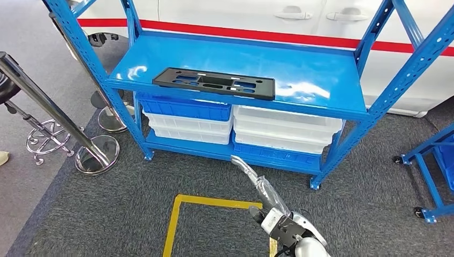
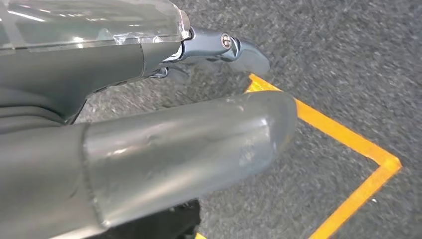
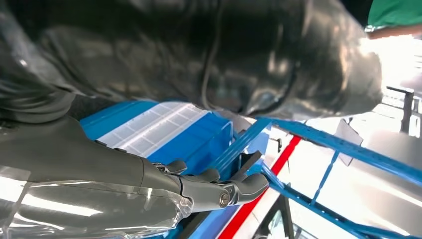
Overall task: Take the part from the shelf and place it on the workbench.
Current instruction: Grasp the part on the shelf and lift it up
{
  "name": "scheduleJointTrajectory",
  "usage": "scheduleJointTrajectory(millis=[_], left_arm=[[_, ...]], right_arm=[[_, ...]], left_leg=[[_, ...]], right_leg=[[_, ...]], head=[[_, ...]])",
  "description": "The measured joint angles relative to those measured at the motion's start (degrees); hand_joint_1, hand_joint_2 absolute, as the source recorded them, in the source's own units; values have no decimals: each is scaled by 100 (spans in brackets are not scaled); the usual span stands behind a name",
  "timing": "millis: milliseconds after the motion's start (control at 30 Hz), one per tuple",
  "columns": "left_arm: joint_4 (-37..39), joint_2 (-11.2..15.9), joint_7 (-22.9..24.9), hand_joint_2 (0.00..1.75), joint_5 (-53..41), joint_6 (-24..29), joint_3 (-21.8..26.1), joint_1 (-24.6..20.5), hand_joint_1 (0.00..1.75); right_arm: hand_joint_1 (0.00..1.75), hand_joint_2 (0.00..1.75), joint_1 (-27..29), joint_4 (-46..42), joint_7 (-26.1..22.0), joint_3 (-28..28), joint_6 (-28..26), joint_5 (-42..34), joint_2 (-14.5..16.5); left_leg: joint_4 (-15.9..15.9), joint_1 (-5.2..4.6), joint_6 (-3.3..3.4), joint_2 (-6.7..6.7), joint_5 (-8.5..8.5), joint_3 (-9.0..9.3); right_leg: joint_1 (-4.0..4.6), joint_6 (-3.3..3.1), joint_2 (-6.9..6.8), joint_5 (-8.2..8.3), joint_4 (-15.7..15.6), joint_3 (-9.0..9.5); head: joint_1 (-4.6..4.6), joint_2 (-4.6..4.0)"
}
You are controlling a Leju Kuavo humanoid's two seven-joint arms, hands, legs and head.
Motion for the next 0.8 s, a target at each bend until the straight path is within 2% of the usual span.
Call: scheduleJointTrajectory(millis=[100,133,167,233,267,300,333,367,400,467,500,567,633,667,733,767,800], left_arm=[[0,2,-52,0,-20,-19,1,6,0],[0,2,-67,0,-36,-28,1,2,0],[0,2,-81,0,-54,-40,0,-2,0],[0,3,-99,0,-81,-63,-2,-8,0],[0,4,-106,0,-91,-70,-3,-8,0],[0,6,-111,0,-97,-74,-4,-8,0],[0,7,-117,0,-101,-75,-4,-7,0],[0,7,-124,0,-104,-75,-4,-5,0],[0,7,-128,0,-104,-75,-4,-1,0],[0,7,-140,0,-107,-74,-4,5,0],[0,9,-145,0,-109,-74,-4,9,0],[0,18,-158,0,-115,-75,-4,11,0],[1,22,-181,0,-116,-85,-5,10,0],[2,22,-198,0,-117,-91,-6,9,0],[2,20,-231,0,-118,-102,-6,14,0],[2,21,-244,0,-119,-102,-6,21,0],[2,21,-252,0,-119,-102,-5,28,0]], right_arm=[[0,175,-54,16,-161,-41,-125,-16,105],[0,175,-75,3,-262,-55,-87,-35,117],[0,131,-90,-24,-384,-74,-26,-64,118],[0,44,-100,-92,-592,-133,69,-124,114],[0,0,-97,-122,-659,-171,100,-155,111],[0,0,-94,-147,-699,-207,122,-188,108],[0,0,-88,-178,-733,-242,145,-224,105],[0,0,-77,-226,-772,-281,170,-273,103],[0,0,-63,-284,-811,-326,197,-325,101],[0,0,-30,-416,-882,-427,251,-425,99],[0,0,-6,-474,-900,-473,279,-460,97],[0,0,63,-572,-907,-553,320,-500,79],[0,0,114,-636,-859,-626,315,-499,62],[0,0,127,-654,-829,-655,305,-492,59],[0,0,157,-663,-788,-697,294,-478,59],[0,0,181,-663,-782,-712,293,-473,59],[0,0,207,-664,-778,-728,289,-463,59]], left_leg=[[-77,13,116,2,54,21],[-109,24,161,7,75,32],[-126,29,195,10,87,39],[-126,9,233,19,85,33],[-122,-2,242,30,78,35],[-115,-10,250,46,70,40],[-107,-17,254,68,57,50],[-95,-22,252,89,40,64],[-79,-31,240,115,18,78],[-39,-62,190,180,-36,94],[-31,-74,162,224,-57,99],[-36,-79,104,306,-90,116],[129,-62,33,259,-223,68],[377,-44,-3,199,-367,-42],[1112,-8,-58,103,-694,-410],[1420,6,-77,89,-776,-586],[1547,17,-88,87,-742,-680]], right_leg=[[-6,93,5,-40,27,-4],[-4,108,11,-148,176,-67],[-7,114,18,-317,456,-193],[-4,120,28,-669,1206,-557],[-4,123,29,-741,1478,-699],[-3,120,28,-696,1551,-750],[-1,111,20,-552,1412,-697],[7,90,-16,-341,1082,-548],[25,60,-117,-159,686,-365],[73,-3,-270,36,130,-121],[92,-25,-292,38,41,-93],[86,-66,-184,55,9,-91],[55,-122,-114,67,-41,-59],[37,-150,-89,65,-63,-42],[33,-177,-47,35,-66,-23],[33,-178,-28,17,-64,-8],[32,-171,-9,-4,-62,17]], head=[[1,0],[1,0],[1,0],[0,0],[1,0],[1,0],[1,0],[1,0],[0,0],[0,0],[0,0],[-1,0],[-1,0],[-1,0],[-1,0],[-1,0],[-2,0]])
